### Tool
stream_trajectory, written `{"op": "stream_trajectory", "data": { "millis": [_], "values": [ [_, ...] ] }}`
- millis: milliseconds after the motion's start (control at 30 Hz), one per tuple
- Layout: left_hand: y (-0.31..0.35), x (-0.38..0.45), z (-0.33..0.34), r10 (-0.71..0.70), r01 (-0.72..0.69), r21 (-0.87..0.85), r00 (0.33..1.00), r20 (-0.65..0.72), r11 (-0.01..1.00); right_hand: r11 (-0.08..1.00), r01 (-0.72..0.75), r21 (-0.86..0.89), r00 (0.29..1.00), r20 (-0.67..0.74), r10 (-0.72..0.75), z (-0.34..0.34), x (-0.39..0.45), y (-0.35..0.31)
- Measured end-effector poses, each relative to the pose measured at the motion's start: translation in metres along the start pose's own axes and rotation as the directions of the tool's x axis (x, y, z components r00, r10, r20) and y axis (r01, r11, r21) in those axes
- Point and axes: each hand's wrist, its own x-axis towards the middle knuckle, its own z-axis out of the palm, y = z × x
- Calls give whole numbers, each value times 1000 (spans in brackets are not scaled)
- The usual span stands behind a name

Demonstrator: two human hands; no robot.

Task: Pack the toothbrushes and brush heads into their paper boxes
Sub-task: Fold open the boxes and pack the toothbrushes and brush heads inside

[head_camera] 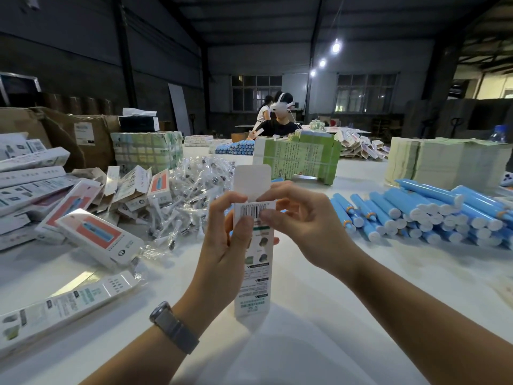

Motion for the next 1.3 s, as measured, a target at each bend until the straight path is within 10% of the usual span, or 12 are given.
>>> {"op": "stream_trajectory", "data": {
  "millis": [400, 1300],
  "values": [
    [-4, 0, -1, -15, 15, -69, 1000, -1, 997, 935, 111, -336, 993, 12, -113, -9, 5, -4],
    [-3, -6, 5, 16, -21, 81, 998, 53, 996, 897, 162, -410, 985, 20, -169, -7, 11, -21]
  ]
}}
